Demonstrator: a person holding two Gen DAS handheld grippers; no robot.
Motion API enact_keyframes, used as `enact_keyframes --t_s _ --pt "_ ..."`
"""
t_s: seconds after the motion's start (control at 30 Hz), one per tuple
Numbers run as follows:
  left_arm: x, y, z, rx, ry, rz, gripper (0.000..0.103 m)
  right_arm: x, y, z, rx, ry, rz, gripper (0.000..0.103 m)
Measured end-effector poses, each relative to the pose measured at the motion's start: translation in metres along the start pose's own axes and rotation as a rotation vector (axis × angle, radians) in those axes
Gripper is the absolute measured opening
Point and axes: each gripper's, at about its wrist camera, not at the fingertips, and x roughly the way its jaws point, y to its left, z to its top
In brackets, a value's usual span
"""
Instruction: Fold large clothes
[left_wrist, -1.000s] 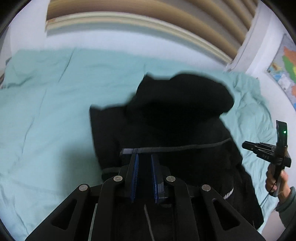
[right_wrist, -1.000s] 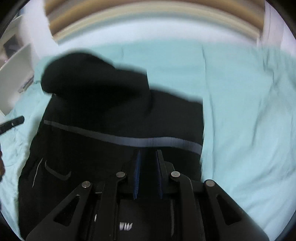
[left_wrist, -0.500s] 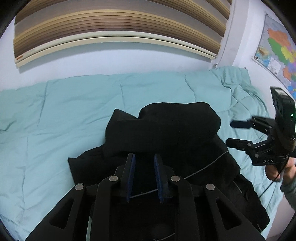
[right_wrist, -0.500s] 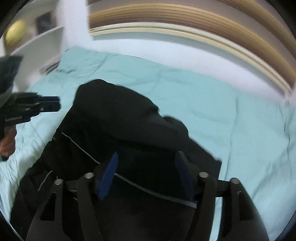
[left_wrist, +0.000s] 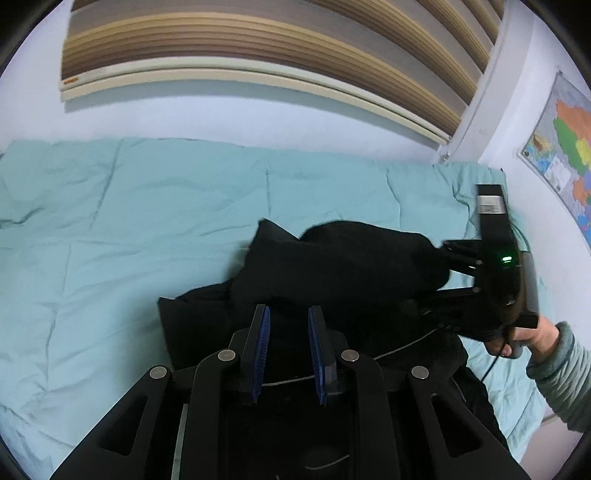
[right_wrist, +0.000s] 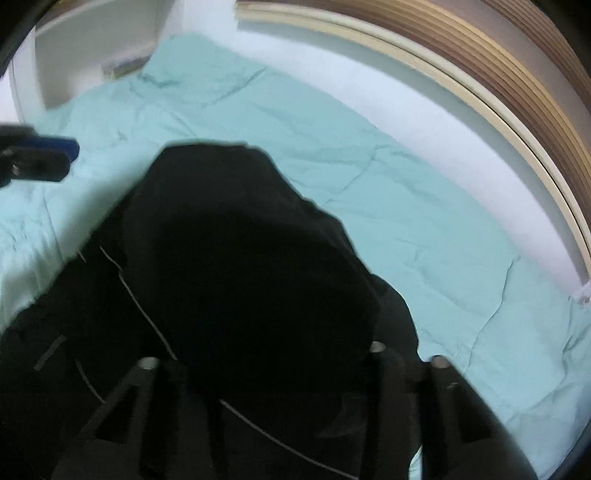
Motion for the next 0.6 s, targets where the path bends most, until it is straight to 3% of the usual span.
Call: enact_keyframes --t_s 0.17,0.3,0.43,0.6 --pt "-0.026 -0.007 0.001 -0.006 -0.036 0.001 0.021 -0.076 0.023 -0.022 -0.055 -0.103 -0.004 0.024" --pt "-0.046 -0.024 -0.008 0.0 -0.066 -0.049 0.021 -0.114 0.059 -0.06 -0.137 -0.082 0.002 0.024" --pt "-0.026 -0.034 -0.032 -0.047 0.011 -0.157 0.022 -0.072 0.092 -0.117 -0.159 0.069 -0.021 0.028" --pt "0.044 -0.042 -0.079 -0.099 0.23 -0.164 0.022 0.003 0.114 -0.169 -0.139 0.215 -0.084 0.045"
